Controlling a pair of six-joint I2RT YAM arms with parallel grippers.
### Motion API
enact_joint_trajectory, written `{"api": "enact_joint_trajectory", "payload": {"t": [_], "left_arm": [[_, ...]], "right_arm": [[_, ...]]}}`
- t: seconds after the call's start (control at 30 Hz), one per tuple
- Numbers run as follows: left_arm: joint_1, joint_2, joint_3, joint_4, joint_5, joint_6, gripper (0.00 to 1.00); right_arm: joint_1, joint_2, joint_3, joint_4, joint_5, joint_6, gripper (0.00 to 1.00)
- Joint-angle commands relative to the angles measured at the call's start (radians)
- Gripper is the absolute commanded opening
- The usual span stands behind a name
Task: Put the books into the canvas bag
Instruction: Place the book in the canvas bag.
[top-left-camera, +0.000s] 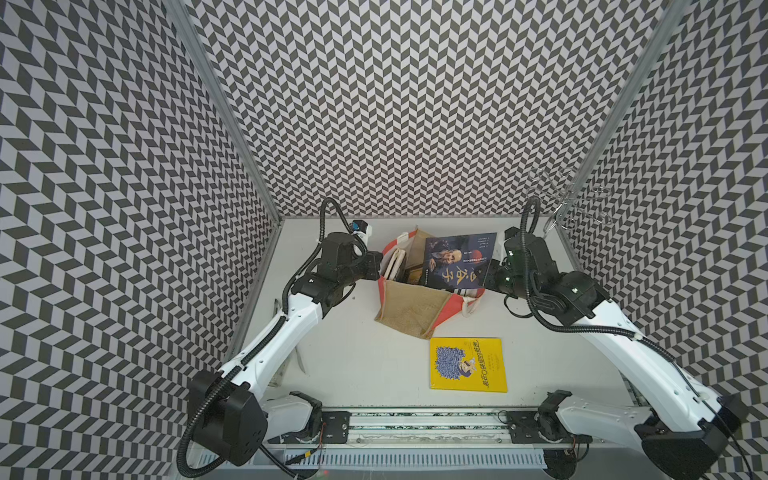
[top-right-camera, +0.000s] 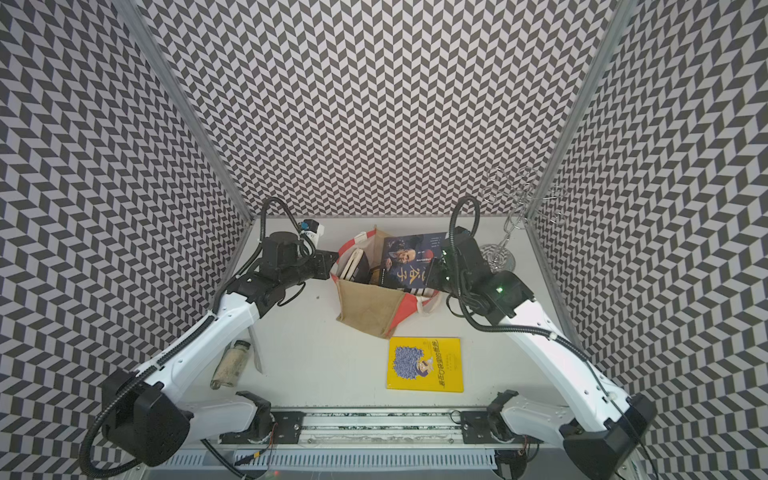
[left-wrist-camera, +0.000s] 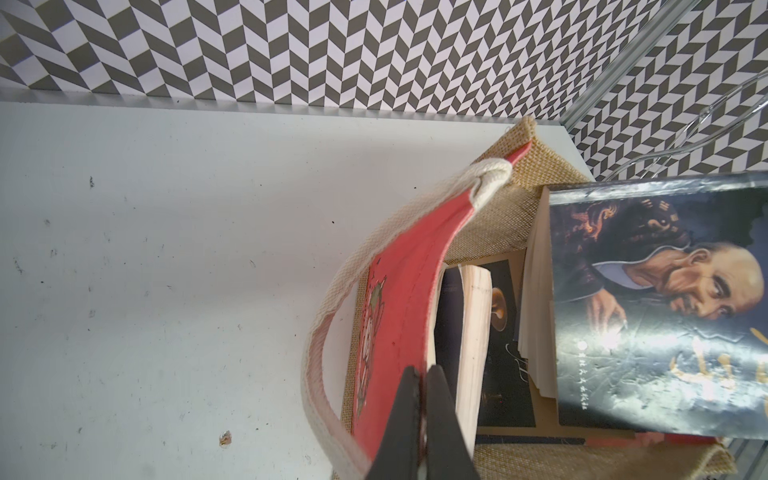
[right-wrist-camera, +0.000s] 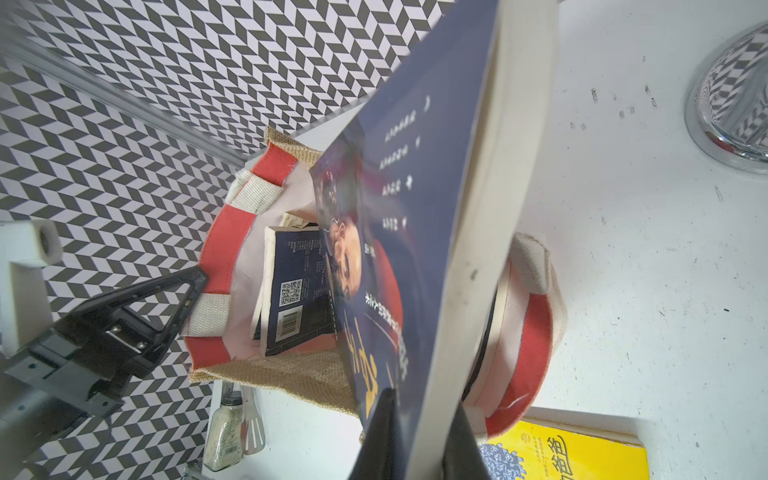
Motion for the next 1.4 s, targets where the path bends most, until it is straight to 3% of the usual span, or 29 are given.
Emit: {"api": "enact_joint_trajectory", "payload": {"t": [0.0,0.13,0.27,0.33,0.43,0.53,0.67,0.73,0.77,0.97,1.0,1.07,1.13,1.23,1.37], "left_arm": [[0.014,0.005,-0.003,0.021,0.0,0.004,0.0],[0.013,0.005,-0.004,0.024,0.009,0.001,0.0],[0.014,0.003,-0.007,0.023,0.009,0.002,0.0],[0.015,0.002,-0.008,0.027,0.013,0.002,0.0],[0.015,0.004,-0.008,0.03,0.017,0.0,0.0],[0.016,0.003,-0.006,0.027,0.017,0.002,0.0],[0.016,0.005,-0.007,0.025,0.019,0.003,0.0],[0.015,0.007,-0.007,0.026,0.02,0.002,0.0],[0.015,0.007,-0.006,0.024,0.02,0.001,0.0],[0.019,0.006,0.014,0.013,0.018,-0.001,0.01],[0.023,0.006,0.022,0.012,0.033,-0.001,0.1],[0.032,-0.007,0.028,0.027,0.098,0.003,0.43],[0.033,-0.023,0.044,0.022,0.116,0.01,0.61],[0.045,-0.05,0.052,0.017,0.176,0.025,0.74],[0.062,-0.102,0.018,0.042,0.35,0.034,0.81]], "right_arm": [[0.018,0.065,0.06,0.032,-0.026,-0.044,0.02],[0.106,0.178,0.183,-0.005,0.019,-0.038,0.06],[0.204,0.243,0.259,0.023,0.061,-0.027,0.29],[0.235,0.265,0.287,0.053,0.053,-0.028,0.45],[0.266,0.291,0.31,0.119,0.013,-0.045,0.61],[0.269,0.298,0.3,0.207,-0.058,-0.074,0.69],[0.267,0.287,0.302,0.232,-0.028,-0.103,0.75],[0.264,0.26,0.295,0.21,0.033,-0.122,0.89],[0.261,0.239,0.283,0.196,0.071,-0.131,1.0],[0.174,0.09,0.12,0.137,0.138,-0.146,0.99],[0.158,0.056,0.08,0.139,0.138,-0.145,0.99],[0.092,-0.04,-0.028,0.152,0.11,-0.139,0.99],[-0.018,-0.124,-0.124,0.139,0.041,-0.126,0.99],[-0.173,-0.213,-0.266,0.098,-0.073,-0.145,0.99],[-0.2,-0.244,-0.446,0.045,-0.121,-0.14,0.99]]}}
